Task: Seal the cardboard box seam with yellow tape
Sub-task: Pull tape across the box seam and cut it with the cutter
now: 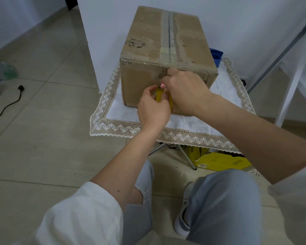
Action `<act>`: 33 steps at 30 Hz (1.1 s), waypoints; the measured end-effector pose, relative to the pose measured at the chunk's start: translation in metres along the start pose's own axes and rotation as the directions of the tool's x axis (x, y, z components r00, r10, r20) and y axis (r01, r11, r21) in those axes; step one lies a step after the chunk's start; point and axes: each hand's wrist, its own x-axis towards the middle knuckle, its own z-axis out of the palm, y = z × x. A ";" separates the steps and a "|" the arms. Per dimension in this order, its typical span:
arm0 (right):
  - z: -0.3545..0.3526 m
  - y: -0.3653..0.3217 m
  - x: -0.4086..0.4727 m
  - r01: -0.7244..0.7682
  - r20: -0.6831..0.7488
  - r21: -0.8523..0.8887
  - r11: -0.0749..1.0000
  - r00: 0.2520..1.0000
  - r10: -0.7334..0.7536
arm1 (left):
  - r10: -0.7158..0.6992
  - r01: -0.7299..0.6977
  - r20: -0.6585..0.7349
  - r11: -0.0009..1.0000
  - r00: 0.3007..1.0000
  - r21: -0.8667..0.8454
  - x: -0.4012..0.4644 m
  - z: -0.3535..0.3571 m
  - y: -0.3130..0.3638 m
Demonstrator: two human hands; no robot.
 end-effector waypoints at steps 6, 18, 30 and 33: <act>-0.001 0.009 -0.007 -0.010 -0.006 0.020 1.000 1.000 0.010 | 0.014 -0.014 0.002 1.000 1.000 0.009 -0.001 0.002 0.001; 0.008 0.028 -0.031 -0.085 0.091 0.067 0.994 0.993 0.078 | -0.108 0.109 0.044 0.994 0.993 -0.012 -0.001 0.000 -0.010; 0.023 0.033 -0.047 -0.190 0.023 0.378 0.906 0.980 0.196 | -0.147 0.159 0.141 0.984 0.979 -0.080 -0.003 0.001 -0.016; 0.029 0.036 -0.053 -0.236 0.037 0.450 0.861 0.969 0.246 | -0.139 0.155 0.162 0.984 0.977 -0.088 -0.005 0.003 -0.017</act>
